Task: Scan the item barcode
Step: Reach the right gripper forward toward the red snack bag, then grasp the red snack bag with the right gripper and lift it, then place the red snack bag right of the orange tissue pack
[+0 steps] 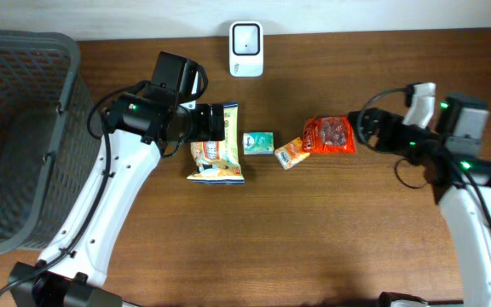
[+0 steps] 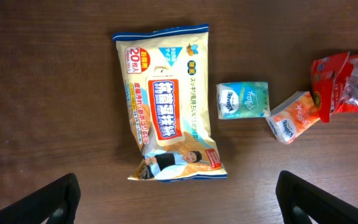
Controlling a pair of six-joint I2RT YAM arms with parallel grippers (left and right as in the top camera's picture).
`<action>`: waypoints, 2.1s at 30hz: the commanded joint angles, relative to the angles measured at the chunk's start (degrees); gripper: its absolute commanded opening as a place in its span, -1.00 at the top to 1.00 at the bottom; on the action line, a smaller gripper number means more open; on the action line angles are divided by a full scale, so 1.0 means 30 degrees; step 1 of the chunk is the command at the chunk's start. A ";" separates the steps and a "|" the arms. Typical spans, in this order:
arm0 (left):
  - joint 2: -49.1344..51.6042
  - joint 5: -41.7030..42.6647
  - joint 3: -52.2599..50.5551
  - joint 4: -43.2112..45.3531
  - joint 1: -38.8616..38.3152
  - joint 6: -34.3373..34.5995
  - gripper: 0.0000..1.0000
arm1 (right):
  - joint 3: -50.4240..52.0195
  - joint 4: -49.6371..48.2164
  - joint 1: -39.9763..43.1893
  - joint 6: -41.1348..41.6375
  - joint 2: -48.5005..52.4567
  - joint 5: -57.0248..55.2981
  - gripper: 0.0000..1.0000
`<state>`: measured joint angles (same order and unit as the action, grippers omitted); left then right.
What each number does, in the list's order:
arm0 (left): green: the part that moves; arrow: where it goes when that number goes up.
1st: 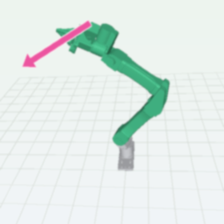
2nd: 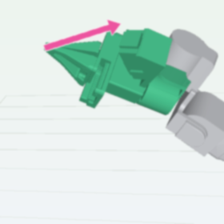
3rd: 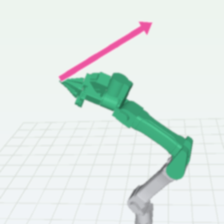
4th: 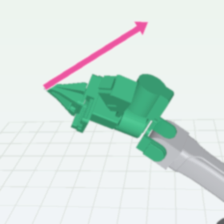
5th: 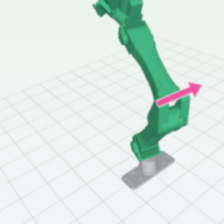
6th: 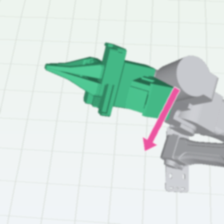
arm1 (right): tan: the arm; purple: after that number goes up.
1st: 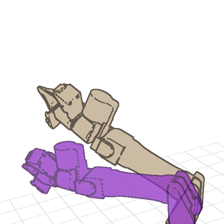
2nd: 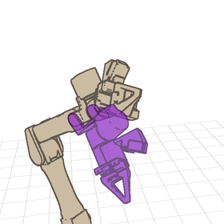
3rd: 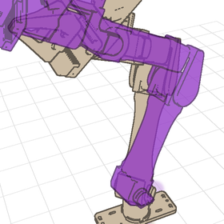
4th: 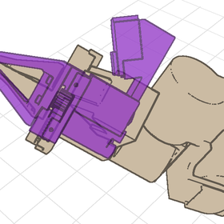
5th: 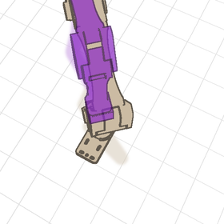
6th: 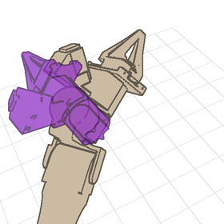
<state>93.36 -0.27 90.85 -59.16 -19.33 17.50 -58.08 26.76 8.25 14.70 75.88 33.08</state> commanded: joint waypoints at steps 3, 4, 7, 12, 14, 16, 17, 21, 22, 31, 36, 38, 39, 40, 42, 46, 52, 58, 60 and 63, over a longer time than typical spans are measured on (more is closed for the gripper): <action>0.0022 -0.0131 -0.0073 0.0029 0.0000 -0.0291 -0.98 | -0.2732 0.2732 -0.3461 -0.0736 0.3417 -0.6003 -0.97; 0.0022 -0.0131 -0.0073 0.0029 0.0000 -0.0291 -0.98 | -0.4648 0.4816 -0.4029 -0.0729 0.4721 -0.7198 -0.97; 0.0022 -0.0131 -0.0073 0.0029 0.0000 -0.0291 -0.98 | -0.8903 0.8561 -0.4779 -0.0729 0.7570 -0.8378 -0.97; 0.0022 -0.0131 -0.0073 0.0029 0.0000 -0.0291 -0.98 | -0.9857 0.6200 -0.6798 -0.0743 0.9996 -0.6222 -0.81; 0.0022 -0.0131 -0.0073 0.0029 0.0000 -0.0291 -0.98 | -0.9857 0.5450 -0.7329 -0.0590 1.0681 -0.6856 -0.60; 0.0022 -0.0131 -0.0073 0.0029 0.0000 -0.0291 -0.98 | -0.9857 0.5209 -0.7796 0.0517 1.1402 -0.9005 -0.52; 0.0022 -0.0131 -0.0073 0.0029 0.0000 -0.0291 -0.98 | -0.9857 0.5311 -0.7963 0.1333 1.1672 -1.0331 -0.48; 0.0022 -0.0131 -0.0073 0.0029 0.0000 -0.0291 -0.98 | -0.9857 0.5712 -0.8429 0.1931 1.2830 -1.2269 -0.47; 0.0022 -0.0131 -0.0073 0.0029 0.0000 -0.0291 -0.98 | -0.9857 0.5792 -0.8429 0.1931 1.2910 -1.2276 -0.46; 0.0022 -0.0131 -0.0073 0.0029 0.0000 -0.0291 -0.98 | -0.9748 0.5785 -0.8765 0.1938 1.4600 -1.3777 0.30; 0.0022 -0.0131 -0.0073 0.0029 0.0000 -0.0291 -0.98 | -1.0513 0.6645 -0.8488 0.2288 1.4309 -1.3748 0.92; 0.0022 -0.0131 -0.0073 0.0029 0.0000 -0.0291 -0.98 | -1.2269 0.8429 -0.8000 0.2273 1.4222 -1.3369 0.92; 0.0022 -0.0131 -0.0073 0.0029 0.0000 -0.0291 -0.98 | -1.3209 0.9318 -0.7686 0.2244 1.4222 -1.2728 0.92; 0.0022 -0.0131 -0.0073 0.0029 0.0000 -0.0291 -0.98 | -1.4105 1.0120 -0.7359 0.1931 1.4222 -1.1723 0.92; 0.0022 -0.0131 -0.0073 0.0029 0.0000 -0.0291 -0.98 | -1.6276 1.1686 -0.6164 0.0517 1.4222 -0.7461 0.92; 0.0022 -0.0131 -0.0073 0.0029 0.0000 -0.0291 -0.98 | -1.7063 1.2036 -0.3053 -0.1341 1.4280 0.2718 0.92; 0.0022 -0.0138 -0.0073 0.0029 0.0000 -0.0291 -0.98 | -1.7012 1.1351 -0.0969 0.0058 1.4739 1.0047 0.92; 0.0022 -0.0138 -0.0073 0.0029 0.0000 -0.0291 -0.98 | -1.6888 1.0061 -0.0357 0.3381 1.7595 1.1489 0.92; 0.0022 -0.0131 -0.0073 0.0029 0.0000 -0.0291 -0.98 | -1.6888 0.9967 -0.0029 0.3614 1.8593 1.0979 0.92; 0.0022 -0.0138 -0.0073 0.0029 0.0000 -0.0291 -0.98 | -1.6895 1.1752 0.1515 0.3045 1.8404 0.2361 0.84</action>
<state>93.38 -0.30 90.78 -59.16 -19.33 17.50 -108.22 57.56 9.39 25.15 132.38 57.32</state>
